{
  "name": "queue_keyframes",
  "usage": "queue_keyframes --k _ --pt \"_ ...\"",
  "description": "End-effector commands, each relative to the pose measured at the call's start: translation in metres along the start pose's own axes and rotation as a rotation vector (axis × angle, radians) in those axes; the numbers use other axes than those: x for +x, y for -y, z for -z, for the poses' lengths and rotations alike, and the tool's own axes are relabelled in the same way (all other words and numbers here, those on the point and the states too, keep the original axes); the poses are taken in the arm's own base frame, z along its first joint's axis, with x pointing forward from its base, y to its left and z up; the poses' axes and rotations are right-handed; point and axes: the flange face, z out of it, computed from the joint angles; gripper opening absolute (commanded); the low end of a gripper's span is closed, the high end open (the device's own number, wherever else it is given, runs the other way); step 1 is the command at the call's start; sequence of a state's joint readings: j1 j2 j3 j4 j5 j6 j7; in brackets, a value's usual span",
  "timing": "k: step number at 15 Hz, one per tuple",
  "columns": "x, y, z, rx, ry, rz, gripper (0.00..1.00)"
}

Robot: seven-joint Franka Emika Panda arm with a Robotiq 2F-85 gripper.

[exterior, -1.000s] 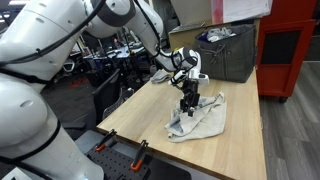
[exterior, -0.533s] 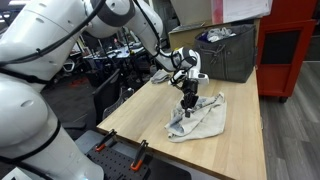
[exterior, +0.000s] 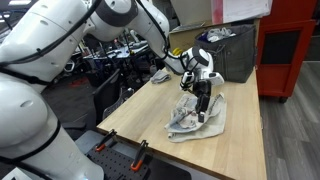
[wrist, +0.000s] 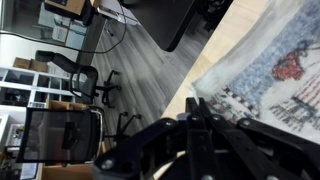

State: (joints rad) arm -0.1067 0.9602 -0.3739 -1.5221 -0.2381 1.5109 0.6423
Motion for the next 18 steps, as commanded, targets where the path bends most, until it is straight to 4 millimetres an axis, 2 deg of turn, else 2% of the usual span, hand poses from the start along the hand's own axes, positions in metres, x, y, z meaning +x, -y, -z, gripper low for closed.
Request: queue_keyframes --k 1,2,3,5,9,13,14,18 --pt "0.022 -0.017 -0.016 -0.072 0.028 -0.145 0.01" --pt "0.025 -0.019 -0.021 -0.088 0.037 -0.174 0.01" --pt "0.028 -0.020 -0.023 -0.101 0.037 -0.191 0.27" --pt "0.028 -0.018 -0.023 -0.121 0.025 -0.220 0.35" --pt "0.021 -0.015 -0.011 -0.117 -0.018 -0.241 0.66" --pt "0.010 -0.018 0.015 -0.048 -0.038 -0.177 0.95" --pt "0.007 -0.017 0.024 -0.016 -0.044 -0.146 0.99" --pt "-0.010 -0.019 0.068 0.133 -0.139 -0.048 1.00"
